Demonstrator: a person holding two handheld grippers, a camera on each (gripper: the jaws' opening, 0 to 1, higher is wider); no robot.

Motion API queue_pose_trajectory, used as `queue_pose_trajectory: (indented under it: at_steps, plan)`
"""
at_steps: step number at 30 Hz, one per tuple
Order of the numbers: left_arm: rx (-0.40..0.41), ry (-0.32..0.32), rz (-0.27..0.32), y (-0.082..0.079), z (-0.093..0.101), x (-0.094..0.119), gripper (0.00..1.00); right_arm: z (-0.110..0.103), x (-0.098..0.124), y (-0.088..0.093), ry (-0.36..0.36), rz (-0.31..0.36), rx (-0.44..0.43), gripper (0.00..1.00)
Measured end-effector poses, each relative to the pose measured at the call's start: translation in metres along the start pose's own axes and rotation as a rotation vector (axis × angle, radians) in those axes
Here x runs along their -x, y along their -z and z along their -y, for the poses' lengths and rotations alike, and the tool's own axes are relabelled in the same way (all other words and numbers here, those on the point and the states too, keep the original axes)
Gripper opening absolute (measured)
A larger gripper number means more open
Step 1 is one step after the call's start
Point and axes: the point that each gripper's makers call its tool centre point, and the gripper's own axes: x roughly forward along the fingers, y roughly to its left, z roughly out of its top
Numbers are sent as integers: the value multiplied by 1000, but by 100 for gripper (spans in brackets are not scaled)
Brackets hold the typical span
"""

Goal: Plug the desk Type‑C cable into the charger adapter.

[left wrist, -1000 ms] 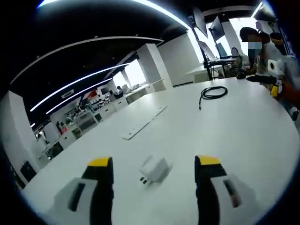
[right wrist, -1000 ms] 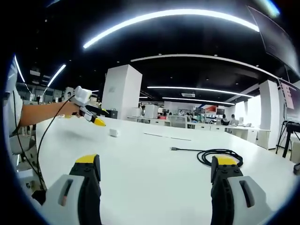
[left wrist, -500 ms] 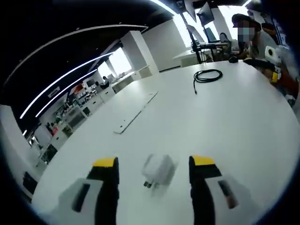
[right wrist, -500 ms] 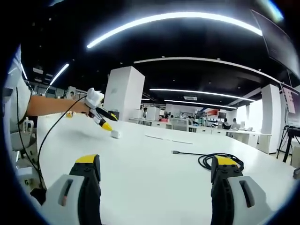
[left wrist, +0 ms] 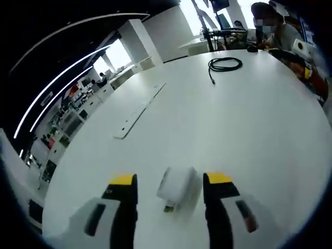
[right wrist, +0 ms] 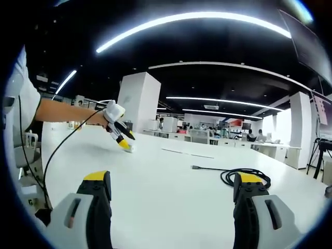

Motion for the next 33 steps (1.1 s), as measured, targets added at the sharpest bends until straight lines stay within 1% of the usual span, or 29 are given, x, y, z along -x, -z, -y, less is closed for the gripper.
queue_pose_trajectory:
  at_steps: [1,4,8,10,14,18,22,24,26,29,31,33]
  plan:
    - [5,11,-7,0,-3,-2,46,1,0,0,1,-1,0,100]
    - [0,47,-37,4,2,-5,40,1,1,0,4,-4,0,100]
    - [-10,78,-84,10,7,-8,39,2,0,1,6,-5,-6,100]
    - [-14,96,-107,12,5,-9,39,1,-1,2,4,-9,-7,100]
    - [-5,120,-128,12,7,-10,37,0,-1,3,1,-11,-8,100]
    - [2,137,-131,10,-1,-16,34,0,0,3,4,-12,-10,100]
    - [12,172,-143,11,6,-18,33,1,0,2,8,-11,-5,100]
    - [10,177,-153,11,-3,-19,30,1,0,3,10,-13,-8,100]
    - [31,206,-163,12,1,-18,28,1,0,3,9,-16,-9,100]
    - [36,233,-174,12,-3,-19,27,0,-1,2,7,-11,-14,100]
    - [25,257,-192,12,9,-17,26,-1,0,3,5,-13,-16,100]
    - [20,268,-204,13,12,-17,26,0,0,3,7,-12,-18,100]
